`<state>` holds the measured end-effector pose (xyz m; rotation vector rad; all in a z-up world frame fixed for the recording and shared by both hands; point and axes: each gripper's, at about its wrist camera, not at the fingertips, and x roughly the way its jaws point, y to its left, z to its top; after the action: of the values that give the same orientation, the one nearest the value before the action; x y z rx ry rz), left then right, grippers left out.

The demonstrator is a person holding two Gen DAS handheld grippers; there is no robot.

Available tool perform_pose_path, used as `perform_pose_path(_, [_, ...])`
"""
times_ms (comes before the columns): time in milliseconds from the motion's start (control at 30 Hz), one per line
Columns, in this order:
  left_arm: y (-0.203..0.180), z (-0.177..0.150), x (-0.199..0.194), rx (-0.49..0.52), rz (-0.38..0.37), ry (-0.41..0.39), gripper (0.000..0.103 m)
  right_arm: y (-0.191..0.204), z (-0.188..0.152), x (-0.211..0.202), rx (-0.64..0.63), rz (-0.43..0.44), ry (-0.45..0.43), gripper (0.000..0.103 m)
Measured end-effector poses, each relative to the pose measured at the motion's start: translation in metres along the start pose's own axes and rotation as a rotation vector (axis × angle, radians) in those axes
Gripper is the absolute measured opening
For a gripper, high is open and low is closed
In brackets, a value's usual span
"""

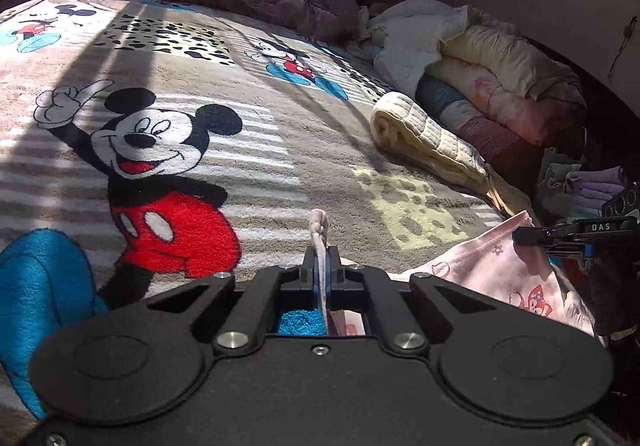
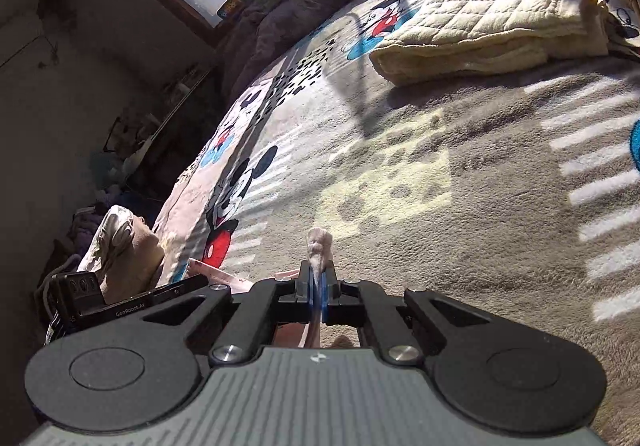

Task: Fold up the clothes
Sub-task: 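Pinch the garment edge with the left gripper while the right gripper holds the sleeve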

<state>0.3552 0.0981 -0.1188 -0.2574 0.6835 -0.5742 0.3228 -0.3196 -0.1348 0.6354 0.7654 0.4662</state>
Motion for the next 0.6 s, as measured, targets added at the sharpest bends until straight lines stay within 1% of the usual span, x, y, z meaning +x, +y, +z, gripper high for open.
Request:
perform_pose_path(133, [0.008, 0.013, -0.005, -0.003, -0.006, -0.071, 0.0, 0.003, 0.021, 0.0, -0.02, 0.012, -0.055, 0.005])
perform_pose_path(233, [0.015, 0.021, -0.004, 0.0, 0.006, -0.104, 0.0, 0.0, 0.036, 0.001, -0.031, 0.015, -0.089, 0.005])
perform_pose_path(367, [0.02, 0.025, 0.006, 0.011, 0.032, -0.092, 0.0, -0.003, 0.056, 0.011, -0.055, 0.023, -0.098, 0.005])
perform_pose_path(467, [0.025, 0.028, 0.014, 0.019, 0.052, -0.082, 0.0, -0.001, 0.066, 0.025, -0.106, 0.012, -0.08, 0.005])
perform_pose_path(600, [0.03, 0.031, 0.025, 0.03, 0.078, -0.069, 0.0, -0.011, 0.078, 0.045, -0.123, 0.0, -0.046, 0.005])
